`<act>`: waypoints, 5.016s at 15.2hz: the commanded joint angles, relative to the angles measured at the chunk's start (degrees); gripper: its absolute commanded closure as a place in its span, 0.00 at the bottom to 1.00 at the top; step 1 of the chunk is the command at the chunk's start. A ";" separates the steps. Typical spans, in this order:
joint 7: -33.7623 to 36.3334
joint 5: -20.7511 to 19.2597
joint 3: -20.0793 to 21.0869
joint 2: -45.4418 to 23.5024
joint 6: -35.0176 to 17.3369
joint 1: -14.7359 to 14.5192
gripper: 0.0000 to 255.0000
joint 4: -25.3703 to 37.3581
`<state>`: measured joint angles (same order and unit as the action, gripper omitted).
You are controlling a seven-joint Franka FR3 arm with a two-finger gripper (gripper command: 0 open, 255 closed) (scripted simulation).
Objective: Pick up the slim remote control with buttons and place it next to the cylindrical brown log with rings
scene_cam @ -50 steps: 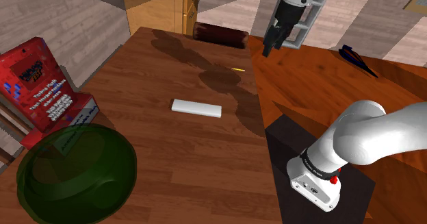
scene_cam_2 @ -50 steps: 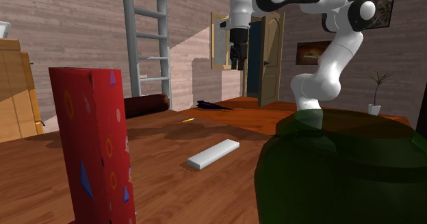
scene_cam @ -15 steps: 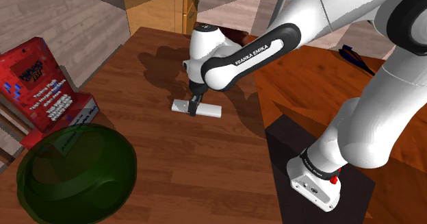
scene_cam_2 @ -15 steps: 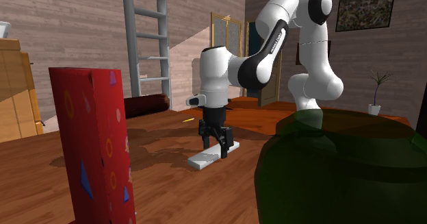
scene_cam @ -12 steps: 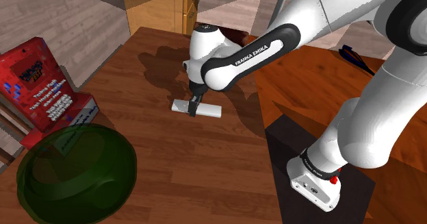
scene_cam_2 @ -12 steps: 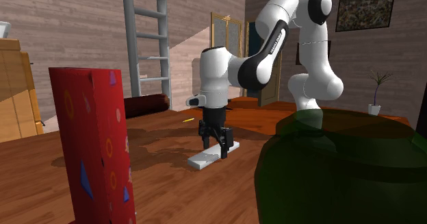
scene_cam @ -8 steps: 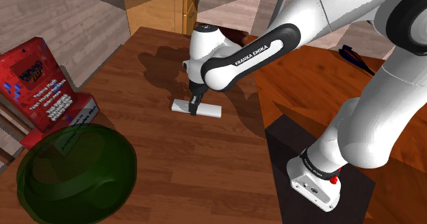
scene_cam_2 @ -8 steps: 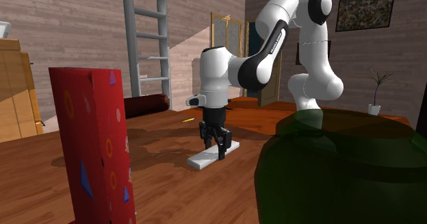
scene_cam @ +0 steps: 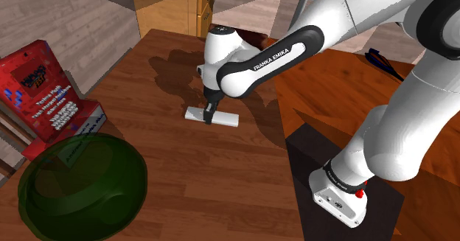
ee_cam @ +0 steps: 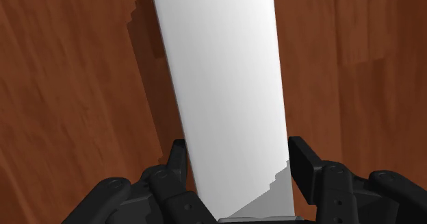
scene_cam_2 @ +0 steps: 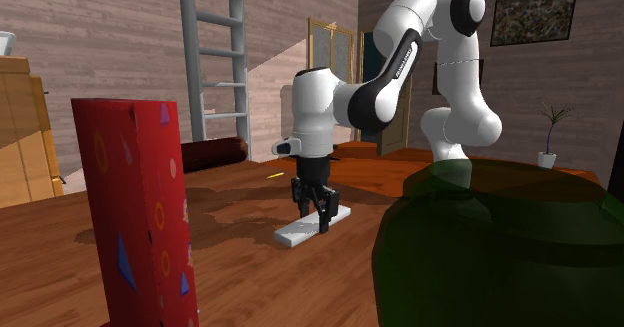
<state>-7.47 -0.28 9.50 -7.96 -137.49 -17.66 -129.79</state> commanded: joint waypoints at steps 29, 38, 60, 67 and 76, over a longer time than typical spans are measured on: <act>-1.26 2.13 -0.01 11.15 20.94 0.34 1.00 9.86; -3.83 1.99 -1.50 11.38 26.45 1.63 1.00 15.07; -28.32 2.33 -12.42 -14.35 35.77 15.62 1.00 49.63; -33.38 3.47 -13.51 -28.02 42.98 20.27 1.00 70.38; -33.57 3.49 -13.50 -27.27 35.56 20.04 1.00 62.21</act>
<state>-41.08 3.20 -4.01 -35.15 -101.25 2.43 -67.05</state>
